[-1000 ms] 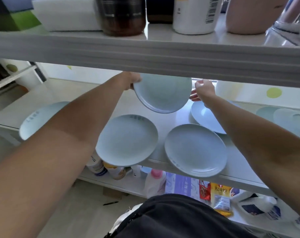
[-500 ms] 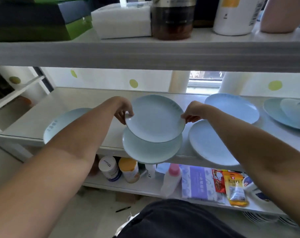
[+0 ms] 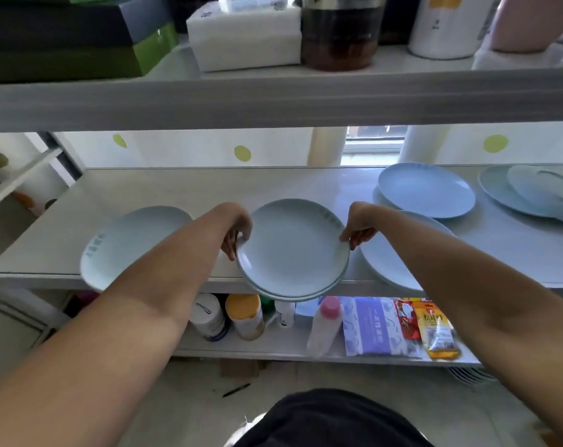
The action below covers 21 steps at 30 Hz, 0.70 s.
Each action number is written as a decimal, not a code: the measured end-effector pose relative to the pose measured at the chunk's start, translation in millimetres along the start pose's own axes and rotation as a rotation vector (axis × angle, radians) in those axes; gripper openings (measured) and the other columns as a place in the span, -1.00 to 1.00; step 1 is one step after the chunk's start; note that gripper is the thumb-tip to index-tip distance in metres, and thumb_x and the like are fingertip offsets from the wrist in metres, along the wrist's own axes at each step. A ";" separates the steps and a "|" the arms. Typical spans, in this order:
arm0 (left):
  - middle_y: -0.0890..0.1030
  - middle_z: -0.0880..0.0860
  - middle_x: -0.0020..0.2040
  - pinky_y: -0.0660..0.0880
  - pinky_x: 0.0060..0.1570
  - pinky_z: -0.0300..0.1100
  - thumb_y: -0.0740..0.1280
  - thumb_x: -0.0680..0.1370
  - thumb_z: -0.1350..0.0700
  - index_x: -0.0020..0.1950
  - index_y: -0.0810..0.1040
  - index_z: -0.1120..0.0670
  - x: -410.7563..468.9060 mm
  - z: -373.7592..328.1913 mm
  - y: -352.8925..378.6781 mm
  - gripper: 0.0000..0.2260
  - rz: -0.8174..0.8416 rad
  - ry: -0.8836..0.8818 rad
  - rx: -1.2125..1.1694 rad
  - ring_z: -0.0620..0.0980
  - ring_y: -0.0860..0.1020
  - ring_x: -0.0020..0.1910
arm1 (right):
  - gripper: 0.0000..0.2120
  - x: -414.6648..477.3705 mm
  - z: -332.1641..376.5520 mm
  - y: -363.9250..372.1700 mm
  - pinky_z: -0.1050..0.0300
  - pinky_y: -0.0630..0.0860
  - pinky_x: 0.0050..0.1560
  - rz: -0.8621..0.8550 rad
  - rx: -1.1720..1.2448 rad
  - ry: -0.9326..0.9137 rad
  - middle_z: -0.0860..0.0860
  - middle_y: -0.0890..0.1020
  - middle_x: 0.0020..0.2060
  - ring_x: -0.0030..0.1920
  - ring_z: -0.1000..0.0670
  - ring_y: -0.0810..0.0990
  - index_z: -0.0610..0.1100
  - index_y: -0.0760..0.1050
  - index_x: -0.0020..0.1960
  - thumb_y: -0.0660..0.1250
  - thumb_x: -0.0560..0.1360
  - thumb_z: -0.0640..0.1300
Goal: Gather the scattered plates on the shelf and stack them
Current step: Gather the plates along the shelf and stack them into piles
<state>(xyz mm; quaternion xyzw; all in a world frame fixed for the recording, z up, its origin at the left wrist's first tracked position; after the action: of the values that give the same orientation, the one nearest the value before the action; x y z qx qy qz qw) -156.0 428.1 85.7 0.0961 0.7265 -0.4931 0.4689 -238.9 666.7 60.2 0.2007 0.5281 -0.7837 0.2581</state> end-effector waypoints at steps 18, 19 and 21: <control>0.52 0.30 0.26 0.49 0.20 -0.04 0.10 0.56 0.30 0.26 0.46 0.34 16.1 -137.7 -8.1 -0.68 -0.563 0.376 -0.050 0.24 0.53 0.23 | -0.79 8.0 -153.1 -60.6 0.10 0.51 -0.44 -0.584 0.738 0.310 -0.16 0.51 -0.37 -0.49 -0.06 0.47 -0.29 0.47 0.12 0.30 0.50 -0.26; 0.50 0.30 0.28 0.47 0.20 -0.05 0.09 0.57 0.30 0.28 0.44 0.34 16.7 -151.1 -5.0 -0.68 -0.567 0.398 -0.050 0.23 0.51 0.26 | -0.73 10.6 -167.9 -66.1 0.09 0.51 -0.45 -0.597 0.786 0.368 -0.16 0.49 -0.38 -0.49 -0.07 0.47 -0.32 0.47 0.18 0.30 0.49 -0.28; 0.45 0.29 0.34 0.43 0.24 -0.08 0.09 0.58 0.30 0.31 0.41 0.34 17.1 -177.9 1.6 -0.67 -0.571 0.437 -0.064 0.22 0.45 0.32 | -0.67 15.9 -190.5 -75.6 0.04 0.56 -0.43 -0.592 0.904 0.427 -0.23 0.55 -0.28 -0.43 -0.12 0.54 -0.37 0.44 0.25 0.27 0.50 -0.32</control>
<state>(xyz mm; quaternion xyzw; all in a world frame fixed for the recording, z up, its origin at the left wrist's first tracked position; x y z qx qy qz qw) -268.7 566.8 84.6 -0.0223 0.8222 -0.5489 0.1488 -290.0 864.4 36.7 0.2886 0.2148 -0.9123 -0.1957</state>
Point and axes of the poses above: each hand's wrist, its own x-axis towards the middle knuckle, its own y-axis out of the palm, z = x × y, the point moved 1 cm from there along x, towards the middle knuckle
